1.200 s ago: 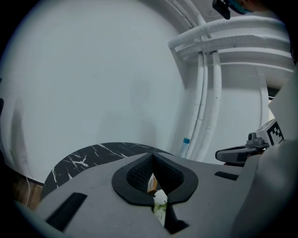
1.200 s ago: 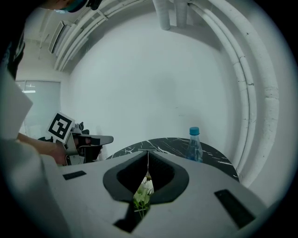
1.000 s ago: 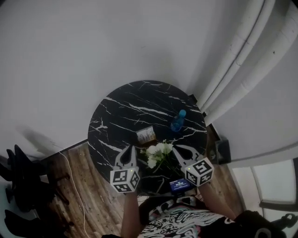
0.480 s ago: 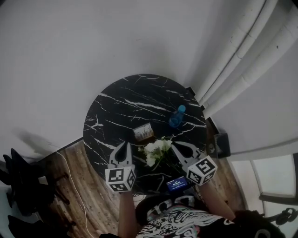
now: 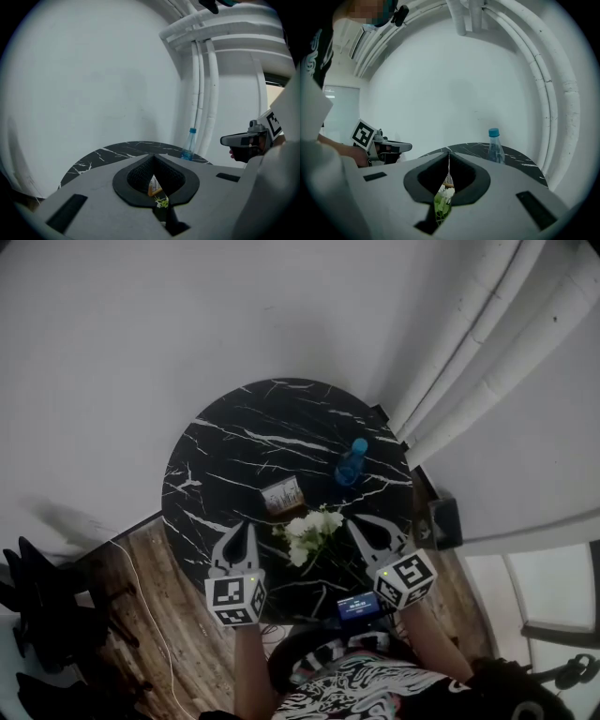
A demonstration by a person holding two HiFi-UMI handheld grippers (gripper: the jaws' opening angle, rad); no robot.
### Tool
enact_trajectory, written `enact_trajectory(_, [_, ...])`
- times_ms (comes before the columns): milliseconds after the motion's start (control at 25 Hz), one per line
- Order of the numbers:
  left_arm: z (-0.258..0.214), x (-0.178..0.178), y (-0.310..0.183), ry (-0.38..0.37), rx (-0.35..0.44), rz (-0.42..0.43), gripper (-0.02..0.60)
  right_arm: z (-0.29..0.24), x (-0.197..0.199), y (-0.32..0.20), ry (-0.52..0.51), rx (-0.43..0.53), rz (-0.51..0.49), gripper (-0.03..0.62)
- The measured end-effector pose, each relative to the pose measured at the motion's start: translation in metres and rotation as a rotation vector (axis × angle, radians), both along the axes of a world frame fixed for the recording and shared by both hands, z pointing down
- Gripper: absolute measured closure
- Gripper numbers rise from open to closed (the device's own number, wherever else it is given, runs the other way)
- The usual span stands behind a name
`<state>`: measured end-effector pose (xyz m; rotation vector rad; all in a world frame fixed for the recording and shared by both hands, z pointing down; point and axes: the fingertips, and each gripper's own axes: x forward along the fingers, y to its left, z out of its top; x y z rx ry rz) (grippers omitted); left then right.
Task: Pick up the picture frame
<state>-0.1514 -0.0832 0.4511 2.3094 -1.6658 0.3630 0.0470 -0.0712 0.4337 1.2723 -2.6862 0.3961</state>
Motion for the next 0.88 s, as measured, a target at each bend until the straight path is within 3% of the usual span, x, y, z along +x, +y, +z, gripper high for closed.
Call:
enact_trajectory(120, [0.002,-0.005,-0.001,0.011,-0.012,-0.012,0.568,0.003,-0.007,-0.004,-0.01,-0.003,-0.019,0.576])
enact_trajectory(400, [0.021,0.002,-0.004,0.025,-0.062,0.004,0.568,0.009,-0.028,-0.021,0.082,0.036,-0.087,0.576])
enact_trajectory(880, [0.069,-0.002,-0.02,0.048,-0.159,-0.027,0.566,0.06,-0.04,-0.052,0.182,-0.05,-0.189,0.576])
